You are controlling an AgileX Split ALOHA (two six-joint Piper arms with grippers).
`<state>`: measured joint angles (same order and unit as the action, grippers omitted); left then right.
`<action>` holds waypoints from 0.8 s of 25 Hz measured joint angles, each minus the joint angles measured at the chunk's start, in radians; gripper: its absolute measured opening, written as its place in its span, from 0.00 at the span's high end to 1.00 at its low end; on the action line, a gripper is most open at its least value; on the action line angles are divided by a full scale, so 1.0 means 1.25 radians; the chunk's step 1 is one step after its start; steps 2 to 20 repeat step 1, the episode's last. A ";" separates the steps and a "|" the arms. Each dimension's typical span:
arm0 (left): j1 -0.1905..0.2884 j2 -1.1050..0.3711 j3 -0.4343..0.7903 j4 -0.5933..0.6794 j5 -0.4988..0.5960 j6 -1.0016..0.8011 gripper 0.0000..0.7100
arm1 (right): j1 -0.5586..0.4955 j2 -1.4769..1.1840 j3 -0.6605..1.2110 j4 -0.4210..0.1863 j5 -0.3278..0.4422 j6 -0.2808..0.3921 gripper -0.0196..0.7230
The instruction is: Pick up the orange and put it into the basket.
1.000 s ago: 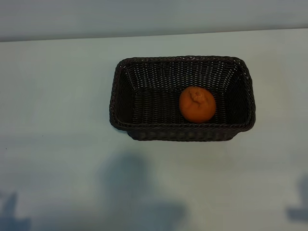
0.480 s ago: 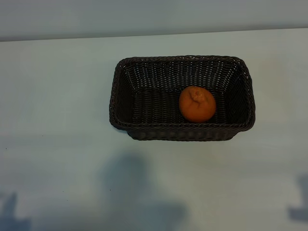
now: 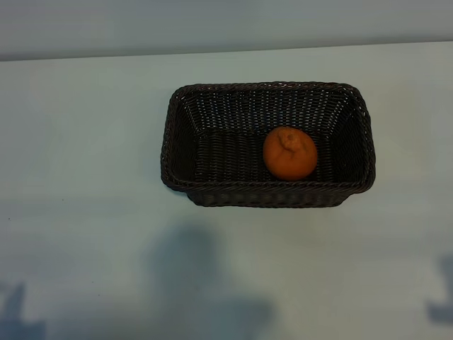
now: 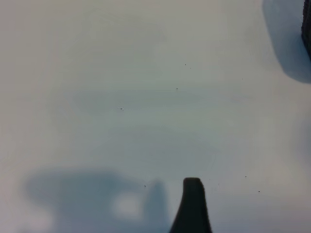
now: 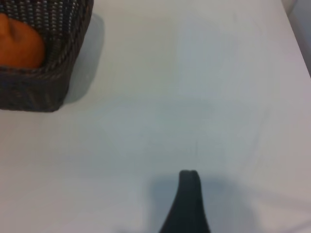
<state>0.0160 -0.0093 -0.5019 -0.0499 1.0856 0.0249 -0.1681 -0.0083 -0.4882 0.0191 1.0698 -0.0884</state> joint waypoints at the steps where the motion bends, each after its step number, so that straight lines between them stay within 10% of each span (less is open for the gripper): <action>1: 0.000 0.000 0.000 0.000 0.000 0.000 0.16 | 0.000 0.000 0.000 0.000 0.000 0.000 0.19; 20: 0.000 0.000 0.000 0.000 0.000 0.000 0.16 | 0.000 0.000 0.000 0.000 0.000 0.000 0.19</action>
